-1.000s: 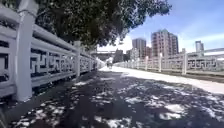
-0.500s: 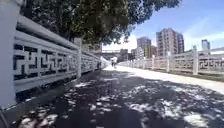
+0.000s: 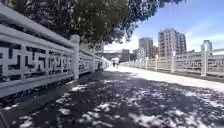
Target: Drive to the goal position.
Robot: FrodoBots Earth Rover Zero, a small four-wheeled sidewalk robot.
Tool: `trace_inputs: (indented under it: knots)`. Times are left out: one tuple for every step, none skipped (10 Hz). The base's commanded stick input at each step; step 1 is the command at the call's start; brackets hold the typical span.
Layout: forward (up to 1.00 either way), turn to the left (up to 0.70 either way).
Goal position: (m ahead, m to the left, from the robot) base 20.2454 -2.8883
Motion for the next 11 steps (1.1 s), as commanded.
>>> trace_inputs:
  knots:
    - [0.70, 0.00]
    - [0.70, 0.00]
    - [0.70, 0.00]
    - [0.70, 0.00]
    - [0.70, 0.00]
    - [0.70, 0.00]
    - [0.70, 0.00]
    - [0.70, 0.00]
    - [0.70, 0.00]
    - [0.70, 0.00]
    - [0.70, 0.08]
